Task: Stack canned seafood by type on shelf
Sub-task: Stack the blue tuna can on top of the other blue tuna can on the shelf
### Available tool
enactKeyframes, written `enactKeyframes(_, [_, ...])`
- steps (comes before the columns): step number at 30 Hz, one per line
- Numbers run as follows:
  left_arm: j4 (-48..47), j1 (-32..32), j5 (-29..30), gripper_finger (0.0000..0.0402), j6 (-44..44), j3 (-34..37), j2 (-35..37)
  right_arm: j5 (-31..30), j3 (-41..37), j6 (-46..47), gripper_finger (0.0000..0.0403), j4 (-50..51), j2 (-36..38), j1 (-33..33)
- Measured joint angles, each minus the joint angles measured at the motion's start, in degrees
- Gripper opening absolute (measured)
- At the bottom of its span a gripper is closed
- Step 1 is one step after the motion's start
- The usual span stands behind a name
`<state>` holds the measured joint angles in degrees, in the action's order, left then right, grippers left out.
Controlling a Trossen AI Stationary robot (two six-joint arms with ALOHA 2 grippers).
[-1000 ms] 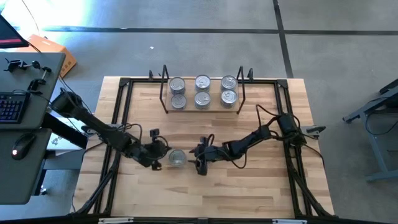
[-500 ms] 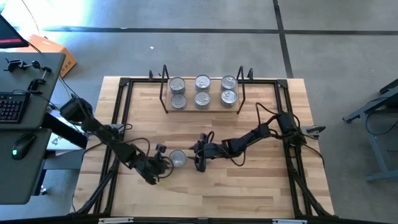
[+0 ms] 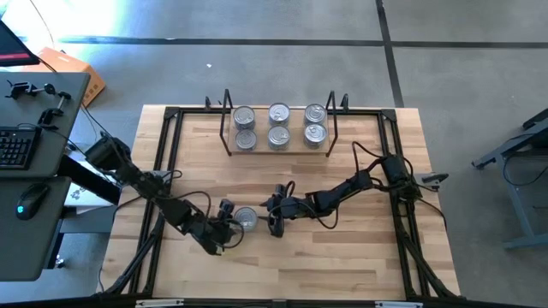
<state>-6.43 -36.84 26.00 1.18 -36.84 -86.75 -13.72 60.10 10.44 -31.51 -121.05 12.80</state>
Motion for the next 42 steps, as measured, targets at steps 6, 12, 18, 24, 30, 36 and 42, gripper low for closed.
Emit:
enactKeyframes(6, [-0.7, 2.7, -4.2, 0.0105, 2.0, 1.5, -0.1, 0.0, 0.0, -0.9, 0.0196, -0.2, 0.0, 0.1])
enactKeyframes(12, [4.4, 4.3, -6.5, 0.0013, 2.3, 1.4, -0.9, -8.9, -0.1, -14.1, 0.0196, -0.3, 1.7, 4.2])
enactKeyframes(18, [8.1, 6.9, -4.6, 0.0008, 0.7, -0.8, -0.4, -13.0, 0.3, -25.1, 0.0196, 5.3, 7.0, 6.4])
enactKeyframes(24, [7.6, 10.0, -3.9, 0.0002, -2.7, -3.2, -0.4, -12.8, 0.4, -32.1, 0.0206, 10.1, 10.2, 7.3])
enactKeyframes(30, [4.8, 9.9, -7.0, 0.0018, -4.3, -4.1, -0.4, -8.2, 0.3, -26.9, 0.0243, 10.9, 9.5, 6.1])
enactKeyframes(36, [-2.8, 8.6, -5.6, 0.0095, -8.7, -4.2, -0.8, -6.8, 0.3, -18.5, 0.0249, 8.1, 7.4, 5.5])
enactKeyframes(42, [-5.9, 8.5, -4.4, 0.0135, -8.6, -4.3, -3.8, -6.8, 0.3, -18.3, 0.0249, 4.0, 6.2, 5.6])
